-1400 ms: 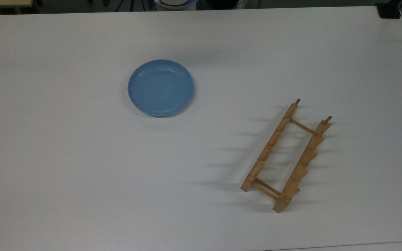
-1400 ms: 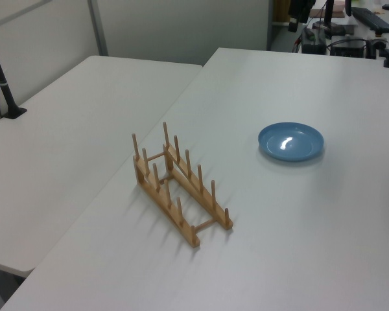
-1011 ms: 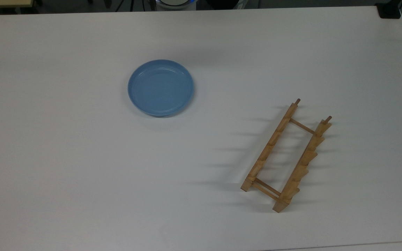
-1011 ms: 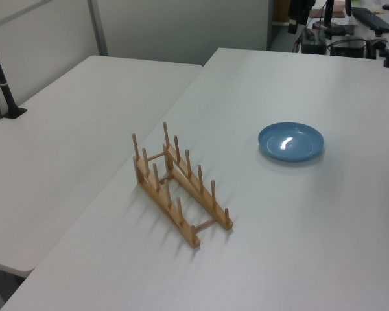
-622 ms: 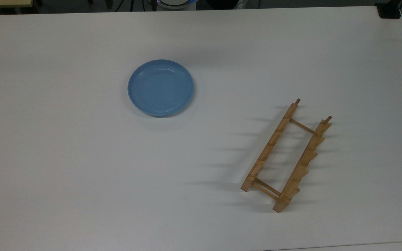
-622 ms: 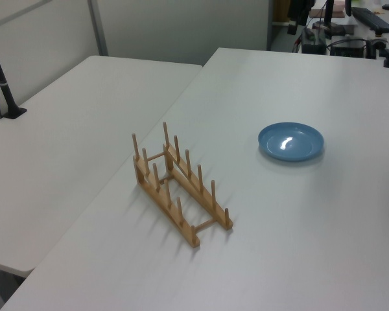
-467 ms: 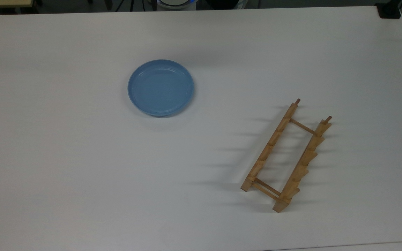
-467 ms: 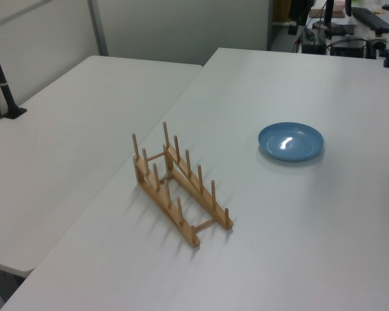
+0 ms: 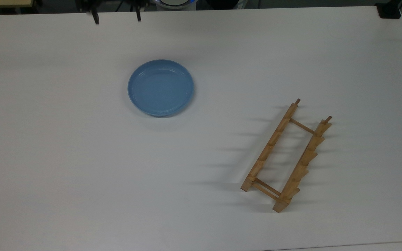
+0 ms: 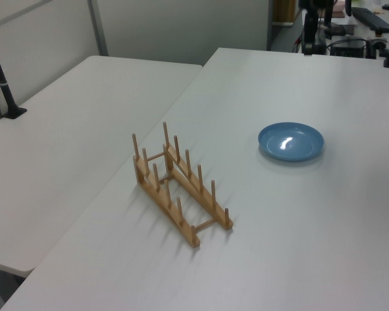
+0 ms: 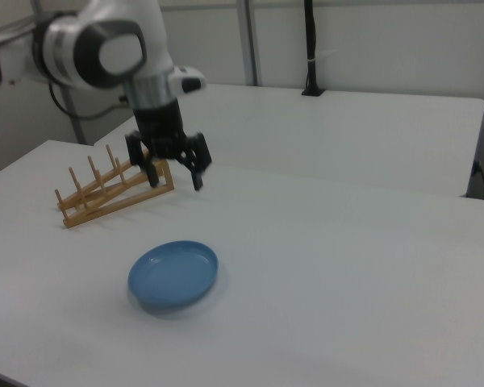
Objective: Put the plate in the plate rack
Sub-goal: 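Move the gripper down to the rim of the light blue plate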
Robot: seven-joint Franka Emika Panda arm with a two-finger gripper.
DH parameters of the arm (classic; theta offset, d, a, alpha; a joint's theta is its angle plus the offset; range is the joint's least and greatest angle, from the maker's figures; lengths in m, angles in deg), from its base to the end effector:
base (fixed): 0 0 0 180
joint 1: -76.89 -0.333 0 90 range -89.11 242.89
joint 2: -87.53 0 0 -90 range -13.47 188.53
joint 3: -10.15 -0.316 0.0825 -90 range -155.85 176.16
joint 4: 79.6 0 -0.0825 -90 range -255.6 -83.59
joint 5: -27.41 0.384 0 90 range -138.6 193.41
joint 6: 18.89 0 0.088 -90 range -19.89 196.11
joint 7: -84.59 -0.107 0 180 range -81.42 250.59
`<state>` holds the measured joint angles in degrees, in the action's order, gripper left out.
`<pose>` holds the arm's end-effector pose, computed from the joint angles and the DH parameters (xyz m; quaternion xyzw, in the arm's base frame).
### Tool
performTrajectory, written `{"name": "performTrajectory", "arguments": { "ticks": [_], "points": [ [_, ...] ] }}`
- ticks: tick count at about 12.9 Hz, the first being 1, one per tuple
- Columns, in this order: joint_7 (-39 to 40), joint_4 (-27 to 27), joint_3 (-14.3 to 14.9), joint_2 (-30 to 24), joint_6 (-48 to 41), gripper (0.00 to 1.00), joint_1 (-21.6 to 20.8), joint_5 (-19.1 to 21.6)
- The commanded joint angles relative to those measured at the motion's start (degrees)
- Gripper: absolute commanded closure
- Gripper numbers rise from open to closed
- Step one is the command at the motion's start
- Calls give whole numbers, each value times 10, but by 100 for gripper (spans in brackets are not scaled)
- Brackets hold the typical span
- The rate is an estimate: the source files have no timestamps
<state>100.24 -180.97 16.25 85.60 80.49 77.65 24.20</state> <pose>0.5474 -0.0718 0.5629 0.9964 0.0812 -0.0056 0.0252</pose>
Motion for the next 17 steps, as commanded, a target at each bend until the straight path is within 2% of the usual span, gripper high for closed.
{"name": "performTrajectory", "arguments": {
  "ticks": [1,3,8,11,13,17],
  "points": [
    [9,-94,1,14,120,0,15,-9],
    [-6,-117,1,58,173,0,29,-10],
    [-12,-116,1,110,218,0,42,-5],
    [-63,-114,-2,139,237,0,42,-3],
    [-128,-112,-8,161,259,3,39,-1],
    [-172,-112,-29,184,265,9,41,-1]
  ]
}}
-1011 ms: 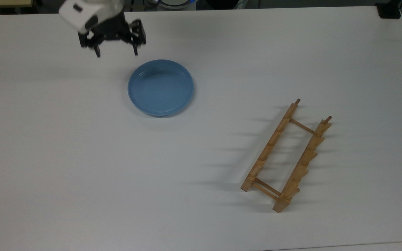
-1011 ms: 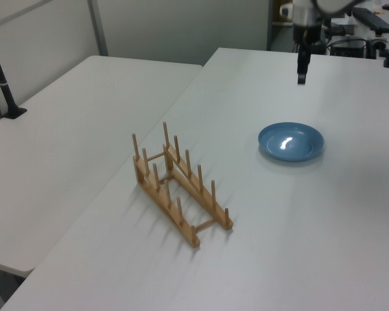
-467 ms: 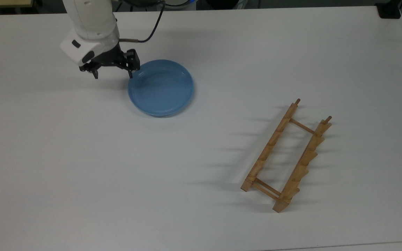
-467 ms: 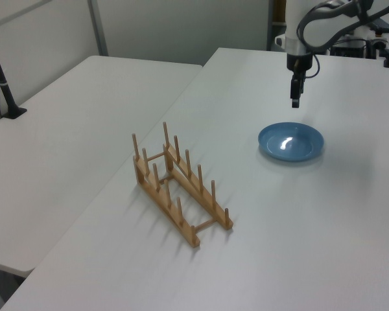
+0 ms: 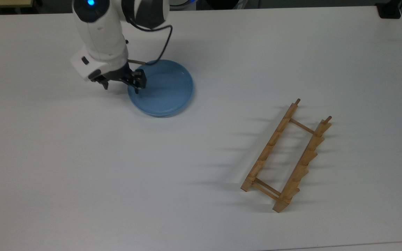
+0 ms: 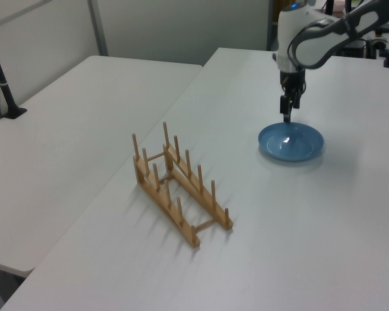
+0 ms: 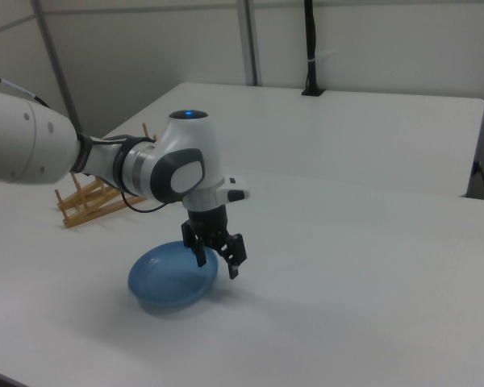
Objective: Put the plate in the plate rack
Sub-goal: 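Move the gripper down to the rim of the light blue plate, then close the gripper on the plate rim and tilt the plate up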
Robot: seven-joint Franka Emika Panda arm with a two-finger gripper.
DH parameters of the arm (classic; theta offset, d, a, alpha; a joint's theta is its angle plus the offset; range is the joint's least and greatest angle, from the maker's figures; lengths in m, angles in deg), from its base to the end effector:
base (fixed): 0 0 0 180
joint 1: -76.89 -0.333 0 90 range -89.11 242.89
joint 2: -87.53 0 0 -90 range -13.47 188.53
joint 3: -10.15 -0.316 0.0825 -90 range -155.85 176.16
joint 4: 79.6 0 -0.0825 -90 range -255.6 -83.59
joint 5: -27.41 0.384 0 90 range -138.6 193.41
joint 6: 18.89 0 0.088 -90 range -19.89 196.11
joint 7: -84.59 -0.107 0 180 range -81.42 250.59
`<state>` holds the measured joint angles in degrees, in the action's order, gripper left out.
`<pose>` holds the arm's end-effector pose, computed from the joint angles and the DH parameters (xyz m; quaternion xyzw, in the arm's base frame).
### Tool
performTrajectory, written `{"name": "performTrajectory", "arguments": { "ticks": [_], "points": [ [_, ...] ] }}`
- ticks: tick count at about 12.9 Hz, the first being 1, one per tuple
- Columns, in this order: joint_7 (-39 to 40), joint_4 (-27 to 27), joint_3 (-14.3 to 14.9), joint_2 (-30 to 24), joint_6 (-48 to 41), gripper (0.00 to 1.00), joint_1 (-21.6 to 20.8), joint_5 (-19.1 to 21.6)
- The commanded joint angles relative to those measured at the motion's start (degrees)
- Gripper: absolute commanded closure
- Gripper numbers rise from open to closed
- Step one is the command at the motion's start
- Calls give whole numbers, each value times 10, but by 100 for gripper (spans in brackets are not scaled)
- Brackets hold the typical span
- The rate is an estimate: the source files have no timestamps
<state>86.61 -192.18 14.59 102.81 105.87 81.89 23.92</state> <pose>0.5906 -0.0988 0.3345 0.9980 -0.0456 -0.0301 0.0319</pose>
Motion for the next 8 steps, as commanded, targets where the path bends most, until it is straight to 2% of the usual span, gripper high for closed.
{"name": "performTrajectory", "arguments": {
  "ticks": [1,2,3,4,6,7,8],
  "points": [
    [-37,0,-16,16,11,12,-3,1],
    [-38,0,-21,18,11,15,-3,1],
    [-38,0,-23,19,11,22,-3,1],
    [-40,0,-25,21,11,38,-3,1],
    [-69,1,-32,23,11,78,-3,1],
    [-76,1,-35,23,11,91,-3,1],
    [-85,2,-38,22,11,100,-2,1]
  ]
}}
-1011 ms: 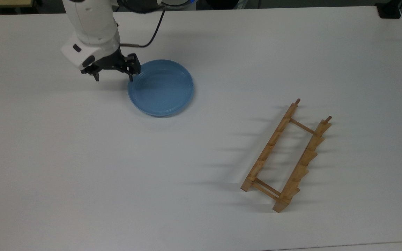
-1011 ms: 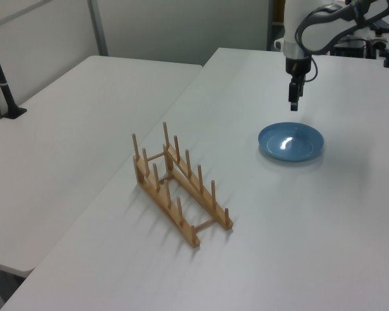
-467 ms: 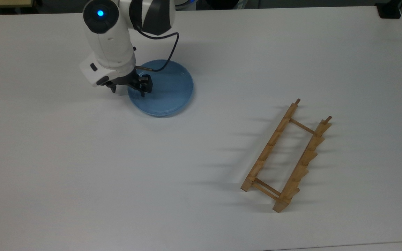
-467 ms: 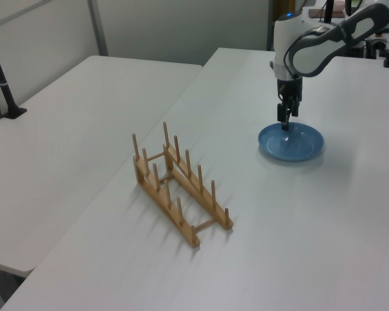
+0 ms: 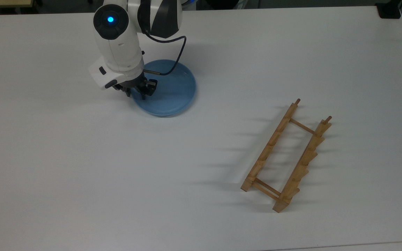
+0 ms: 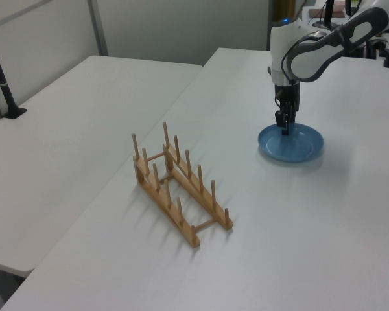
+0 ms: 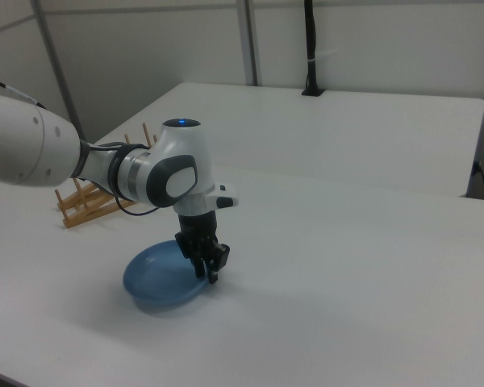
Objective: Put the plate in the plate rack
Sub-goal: 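Close the gripper on the plate rim and tilt the plate up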
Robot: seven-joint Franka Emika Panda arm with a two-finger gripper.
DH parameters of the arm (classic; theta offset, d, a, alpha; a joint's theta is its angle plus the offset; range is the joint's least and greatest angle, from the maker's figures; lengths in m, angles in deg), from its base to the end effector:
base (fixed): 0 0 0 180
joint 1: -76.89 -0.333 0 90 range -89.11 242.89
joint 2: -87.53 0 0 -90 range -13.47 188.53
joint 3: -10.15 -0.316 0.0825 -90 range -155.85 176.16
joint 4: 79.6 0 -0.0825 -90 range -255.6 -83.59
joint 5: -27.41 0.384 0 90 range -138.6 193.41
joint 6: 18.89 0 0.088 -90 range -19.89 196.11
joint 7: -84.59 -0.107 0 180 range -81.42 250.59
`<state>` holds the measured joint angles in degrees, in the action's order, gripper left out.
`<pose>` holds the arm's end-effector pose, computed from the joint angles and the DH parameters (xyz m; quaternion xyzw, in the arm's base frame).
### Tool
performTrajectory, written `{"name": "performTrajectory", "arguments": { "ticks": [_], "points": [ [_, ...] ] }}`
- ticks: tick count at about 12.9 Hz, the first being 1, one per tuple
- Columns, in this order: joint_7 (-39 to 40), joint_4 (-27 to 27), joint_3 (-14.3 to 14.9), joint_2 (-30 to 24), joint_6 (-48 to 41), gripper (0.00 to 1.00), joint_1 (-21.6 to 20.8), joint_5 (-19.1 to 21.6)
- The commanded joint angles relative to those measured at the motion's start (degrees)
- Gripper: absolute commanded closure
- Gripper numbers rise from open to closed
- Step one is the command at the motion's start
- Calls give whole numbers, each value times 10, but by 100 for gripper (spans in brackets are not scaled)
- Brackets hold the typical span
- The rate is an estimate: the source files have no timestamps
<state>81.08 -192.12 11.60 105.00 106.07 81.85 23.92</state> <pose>0.5952 -0.0686 0.3119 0.9964 -0.0675 -0.0446 0.0269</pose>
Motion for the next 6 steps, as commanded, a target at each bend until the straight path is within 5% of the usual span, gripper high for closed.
{"name": "performTrajectory", "arguments": {
  "ticks": [1,6],
  "points": [
    [-33,6,-10,-2,8,100,-1,1],
    [-27,45,-13,-24,0,100,1,2]
  ]
}}
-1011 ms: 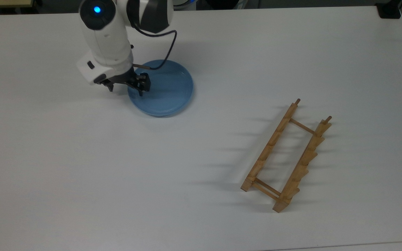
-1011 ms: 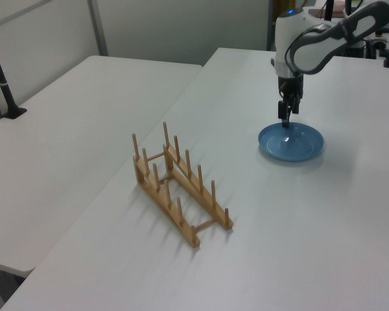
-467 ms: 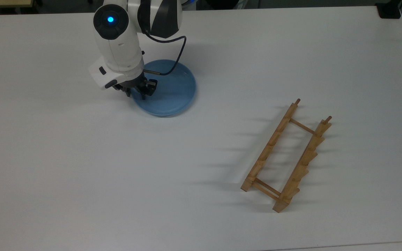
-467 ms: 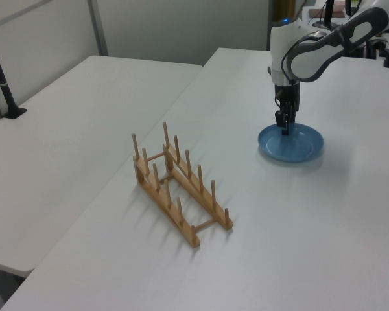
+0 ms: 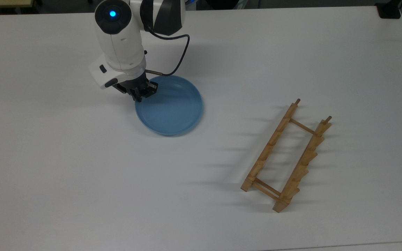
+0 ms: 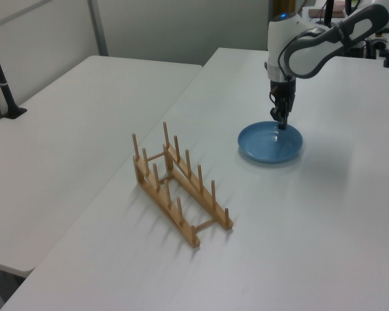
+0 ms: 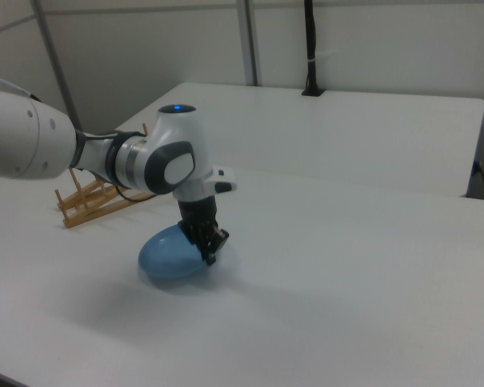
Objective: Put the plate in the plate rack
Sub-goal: 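Close the gripper on the plate rim and tilt the plate up, then lift the plate on edge and carry it over the wooden rack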
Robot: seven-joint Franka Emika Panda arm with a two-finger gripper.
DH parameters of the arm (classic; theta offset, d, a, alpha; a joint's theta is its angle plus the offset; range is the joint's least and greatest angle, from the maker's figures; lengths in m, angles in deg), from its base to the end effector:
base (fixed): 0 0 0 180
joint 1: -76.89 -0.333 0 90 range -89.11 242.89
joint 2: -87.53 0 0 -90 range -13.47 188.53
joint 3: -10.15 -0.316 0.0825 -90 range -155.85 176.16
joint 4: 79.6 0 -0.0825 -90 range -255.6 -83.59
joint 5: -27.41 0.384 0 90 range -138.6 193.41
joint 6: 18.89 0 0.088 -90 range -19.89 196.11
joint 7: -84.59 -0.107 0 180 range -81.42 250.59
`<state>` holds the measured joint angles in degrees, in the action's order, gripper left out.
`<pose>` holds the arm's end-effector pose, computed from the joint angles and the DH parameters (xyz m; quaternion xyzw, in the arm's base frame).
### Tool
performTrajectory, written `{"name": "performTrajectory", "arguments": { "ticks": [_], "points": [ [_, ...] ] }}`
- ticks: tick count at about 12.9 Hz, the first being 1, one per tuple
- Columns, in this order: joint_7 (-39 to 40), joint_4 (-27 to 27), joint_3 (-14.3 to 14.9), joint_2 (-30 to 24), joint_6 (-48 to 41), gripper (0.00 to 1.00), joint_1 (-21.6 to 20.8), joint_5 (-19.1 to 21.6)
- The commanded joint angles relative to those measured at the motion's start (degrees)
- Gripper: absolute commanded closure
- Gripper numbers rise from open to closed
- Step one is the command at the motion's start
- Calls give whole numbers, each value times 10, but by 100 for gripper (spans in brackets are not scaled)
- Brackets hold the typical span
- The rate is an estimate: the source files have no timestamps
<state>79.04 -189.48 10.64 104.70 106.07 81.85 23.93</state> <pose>0.6094 -0.0602 0.3350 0.9965 -0.0778 -0.0182 0.0258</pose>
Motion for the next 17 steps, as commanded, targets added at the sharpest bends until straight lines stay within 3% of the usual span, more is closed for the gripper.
{"name": "performTrajectory", "arguments": {
  "ticks": [1,8,11,14,17],
  "points": [
    [-7,28,-3,-29,0,100,0,2],
    [-10,124,-46,-88,-11,100,-2,1],
    [-10,169,-93,-98,-8,100,-7,-39],
    [-27,170,-158,-108,-4,100,-8,-199],
    [-149,169,-237,-100,13,100,-9,-398]
  ]
}}
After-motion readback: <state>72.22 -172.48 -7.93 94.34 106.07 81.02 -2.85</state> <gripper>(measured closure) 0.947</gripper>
